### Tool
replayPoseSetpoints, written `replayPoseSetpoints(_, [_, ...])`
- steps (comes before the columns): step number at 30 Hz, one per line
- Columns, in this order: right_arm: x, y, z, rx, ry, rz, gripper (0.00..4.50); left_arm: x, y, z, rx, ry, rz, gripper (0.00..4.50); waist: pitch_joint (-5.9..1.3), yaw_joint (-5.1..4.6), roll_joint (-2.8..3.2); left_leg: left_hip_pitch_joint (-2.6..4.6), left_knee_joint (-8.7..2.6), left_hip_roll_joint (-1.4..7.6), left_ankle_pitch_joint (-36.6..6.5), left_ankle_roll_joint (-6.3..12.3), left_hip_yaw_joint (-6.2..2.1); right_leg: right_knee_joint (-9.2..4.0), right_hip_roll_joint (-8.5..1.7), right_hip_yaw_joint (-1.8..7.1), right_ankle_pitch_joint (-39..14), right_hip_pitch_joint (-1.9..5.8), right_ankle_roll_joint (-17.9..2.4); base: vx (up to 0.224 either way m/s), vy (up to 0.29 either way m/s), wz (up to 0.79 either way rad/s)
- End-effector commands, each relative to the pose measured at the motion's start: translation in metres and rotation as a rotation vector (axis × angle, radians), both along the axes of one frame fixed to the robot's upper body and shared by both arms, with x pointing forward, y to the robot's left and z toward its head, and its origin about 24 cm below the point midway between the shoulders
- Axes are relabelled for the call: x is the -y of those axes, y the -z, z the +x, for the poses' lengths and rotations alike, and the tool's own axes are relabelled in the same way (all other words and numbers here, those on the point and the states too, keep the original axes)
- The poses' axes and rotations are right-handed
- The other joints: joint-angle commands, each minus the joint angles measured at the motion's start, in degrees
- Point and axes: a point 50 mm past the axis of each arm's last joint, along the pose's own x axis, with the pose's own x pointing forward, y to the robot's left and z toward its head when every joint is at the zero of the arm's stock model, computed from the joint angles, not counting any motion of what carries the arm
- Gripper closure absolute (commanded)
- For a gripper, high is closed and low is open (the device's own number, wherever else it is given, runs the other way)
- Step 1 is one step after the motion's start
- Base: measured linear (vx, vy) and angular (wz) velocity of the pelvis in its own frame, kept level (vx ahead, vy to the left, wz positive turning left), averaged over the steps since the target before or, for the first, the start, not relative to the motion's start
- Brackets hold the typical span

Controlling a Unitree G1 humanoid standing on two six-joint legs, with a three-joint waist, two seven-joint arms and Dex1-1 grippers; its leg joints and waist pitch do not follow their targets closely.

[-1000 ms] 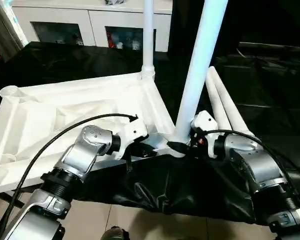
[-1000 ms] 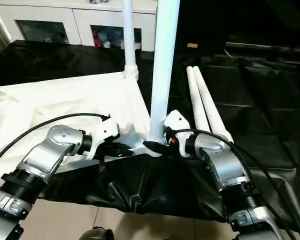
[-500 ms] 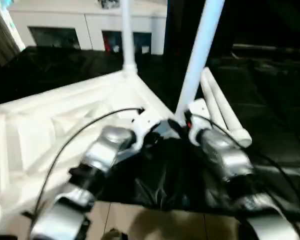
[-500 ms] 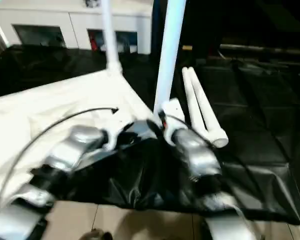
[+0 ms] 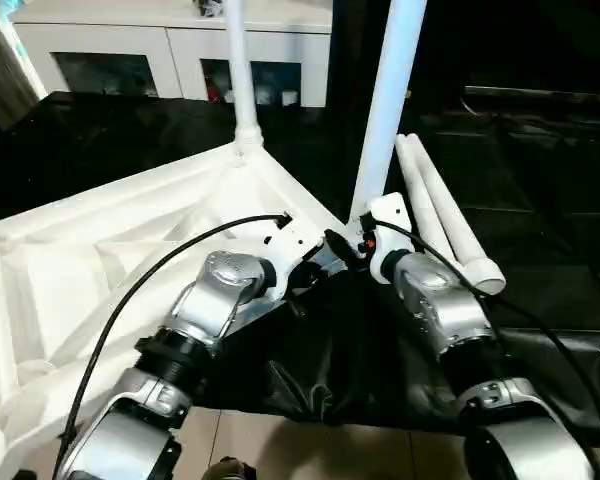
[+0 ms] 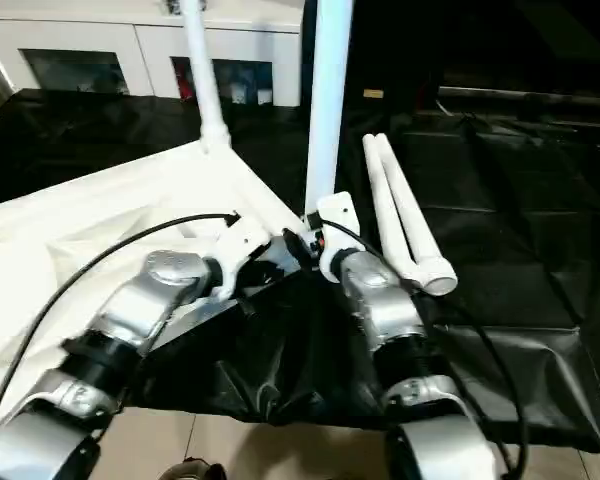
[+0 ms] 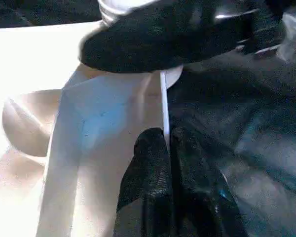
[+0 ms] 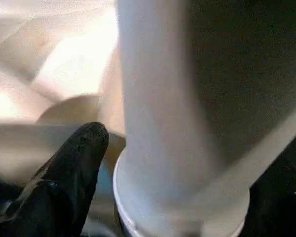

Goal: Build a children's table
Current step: Rotate leg to tighten

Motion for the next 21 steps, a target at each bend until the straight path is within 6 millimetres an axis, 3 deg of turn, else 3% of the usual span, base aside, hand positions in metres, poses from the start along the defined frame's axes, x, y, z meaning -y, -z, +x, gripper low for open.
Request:
replayPoseSetpoints(1, [-0.014,-0.005,-0.006,0.009,-0.131,0.005,0.66,0.017,-0.016,-0.006,0.058,0.148,-0.064,4.5,-5.17,-0.11,-0.25,1.03,-3.41,2.46,-8.51,3.66,-0.8,-4.66,-4.49,3.54,-3.72,2.94,-12.03,0.0,0.0,0.0])
replayPoseSetpoints(5, [0.006,-0.005,-0.024,-0.023,-0.332,-0.053,0.66,0.005,-0.017,-0.011,0.033,0.262,-0.058,4.5,-4.97,0.31,-0.18,1.25,-3.57,2.7,-10.41,3.49,-0.82,-4.93,-4.48,3.53,-5.63,2.82,-11.98,0.0,0.0,0.0])
replayPoseSetpoints(11, [0.019,-0.012,-0.037,-0.054,-0.452,-0.06,0.66,-0.006,-0.017,-0.016,-0.016,0.363,-0.037,4.5,-4.94,0.3,-0.14,1.05,-3.59,2.64,-10.44,3.56,-0.85,-4.92,-4.55,3.51,-6.19,2.87,-12.46,0.0,0.0,0.0])
replayPoseSetpoints(12, [0.02,-0.012,-0.038,-0.058,-0.46,-0.062,0.92,-0.008,-0.017,-0.017,-0.018,0.372,-0.033,4.5,-4.95,0.29,-0.15,1.07,-3.6,2.64,-10.53,3.55,-0.88,-4.94,-4.54,3.47,-6.38,2.88,-12.5,0.0,0.0,0.0])
replayPoseSetpoints(17, [0.022,-0.013,-0.042,-0.072,-0.49,-0.077,1.06,-0.012,-0.016,-0.017,-0.03,0.395,-0.02,4.5,-4.85,0.26,0.01,1.26,-3.67,2.74,-11.58,2.95,-0.89,-5.13,-4.56,3.47,-8.06,2.64,-12.51,0.0,0.0,0.0])
replayPoseSetpoints(21, [0.019,-0.014,-0.044,-0.078,-0.51,-0.068,1.53,-0.013,-0.016,-0.017,-0.039,0.405,-0.017,4.5,-4.87,0.09,-0.15,1.18,-3.65,2.66,-11.5,2.77,-0.89,-5.07,-4.58,3.48,-7.83,2.72,-12.81,0.0,0.0,0.0])
